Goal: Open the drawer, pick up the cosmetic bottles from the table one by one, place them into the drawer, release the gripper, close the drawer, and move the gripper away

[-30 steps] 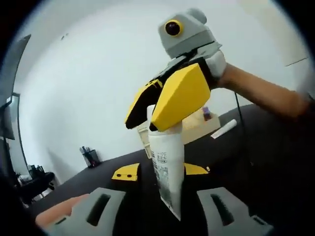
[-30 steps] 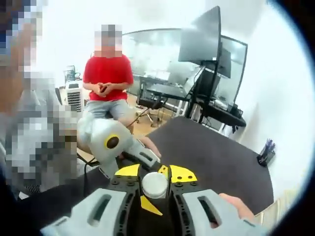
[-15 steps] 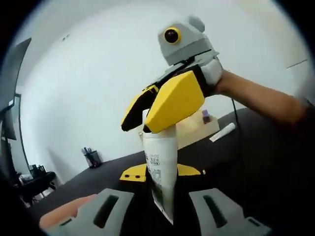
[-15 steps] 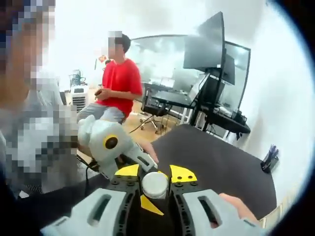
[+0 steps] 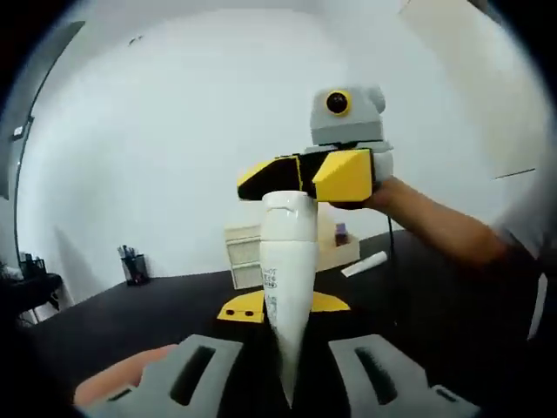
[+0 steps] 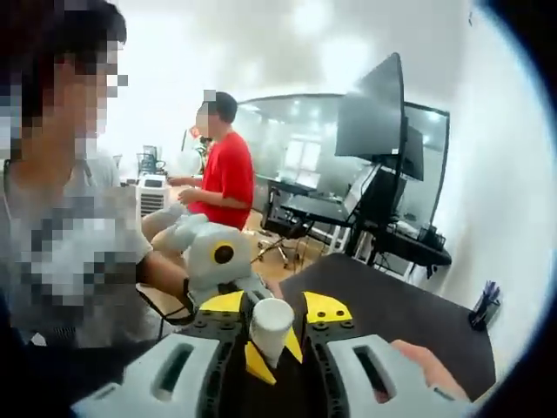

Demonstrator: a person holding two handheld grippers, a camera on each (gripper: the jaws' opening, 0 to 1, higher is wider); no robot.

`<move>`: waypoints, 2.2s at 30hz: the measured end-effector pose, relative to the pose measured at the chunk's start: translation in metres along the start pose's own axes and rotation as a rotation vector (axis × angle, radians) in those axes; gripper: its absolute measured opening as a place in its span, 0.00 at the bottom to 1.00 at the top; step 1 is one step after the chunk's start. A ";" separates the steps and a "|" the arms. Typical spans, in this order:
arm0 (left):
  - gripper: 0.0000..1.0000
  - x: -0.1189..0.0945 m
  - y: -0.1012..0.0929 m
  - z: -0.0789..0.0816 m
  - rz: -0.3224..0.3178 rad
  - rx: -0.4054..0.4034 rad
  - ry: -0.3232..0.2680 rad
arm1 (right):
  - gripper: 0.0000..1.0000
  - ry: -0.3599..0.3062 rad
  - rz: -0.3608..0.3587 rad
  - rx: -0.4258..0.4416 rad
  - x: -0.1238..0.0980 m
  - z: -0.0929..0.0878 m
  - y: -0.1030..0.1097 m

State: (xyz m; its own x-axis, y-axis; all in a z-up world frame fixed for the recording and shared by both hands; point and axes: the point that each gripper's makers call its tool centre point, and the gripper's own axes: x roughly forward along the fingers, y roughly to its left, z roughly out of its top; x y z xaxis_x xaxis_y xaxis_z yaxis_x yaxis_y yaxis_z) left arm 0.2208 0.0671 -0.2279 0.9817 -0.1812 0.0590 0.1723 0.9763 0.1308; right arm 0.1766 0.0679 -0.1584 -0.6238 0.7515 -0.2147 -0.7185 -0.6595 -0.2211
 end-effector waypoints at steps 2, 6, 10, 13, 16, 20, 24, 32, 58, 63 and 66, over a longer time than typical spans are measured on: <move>0.11 0.000 0.000 0.000 -0.020 -0.019 0.002 | 0.26 -0.001 0.004 -0.006 0.000 0.000 0.001; 0.11 0.001 -0.006 -0.004 -0.090 -0.042 0.014 | 0.31 -0.003 0.001 -0.022 0.001 0.000 0.001; 0.11 0.001 -0.012 -0.004 -0.157 -0.070 0.015 | 0.32 -0.004 -0.015 -0.022 0.000 -0.001 -0.003; 0.11 0.001 -0.011 -0.004 -0.190 -0.096 0.014 | 0.33 -0.010 -0.019 -0.014 -0.001 -0.003 -0.007; 0.10 -0.001 -0.007 -0.004 -0.212 -0.121 0.012 | 0.34 -0.021 -0.020 -0.003 -0.002 -0.002 -0.009; 0.10 -0.005 -0.007 -0.006 -0.242 -0.120 0.024 | 0.35 -0.045 -0.030 0.016 -0.001 0.000 -0.013; 0.10 -0.011 -0.004 -0.007 -0.282 -0.124 0.035 | 0.37 -0.079 -0.036 0.049 0.000 0.005 -0.016; 0.10 -0.015 -0.012 -0.009 -0.385 -0.162 0.043 | 0.42 -0.040 0.013 0.046 0.010 -0.004 -0.004; 0.11 -0.035 -0.045 0.011 -0.728 -0.360 -0.069 | 0.19 -0.165 0.218 0.213 0.049 -0.001 0.029; 0.12 -0.023 -0.025 0.014 -0.598 -0.350 -0.100 | 0.18 -0.168 0.141 0.241 0.045 0.001 0.014; 0.20 -0.010 -0.002 0.015 -0.423 -0.308 -0.118 | 0.18 -0.169 0.057 0.271 0.040 -0.001 0.000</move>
State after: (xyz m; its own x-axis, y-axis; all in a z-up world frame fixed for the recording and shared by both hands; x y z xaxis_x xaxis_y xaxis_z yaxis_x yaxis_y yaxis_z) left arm 0.2096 0.0648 -0.2137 0.8084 -0.5614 0.1768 0.5845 0.8012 -0.1281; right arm 0.1521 0.0978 -0.1675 -0.6916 0.7203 -0.0536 -0.7223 -0.6895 0.0533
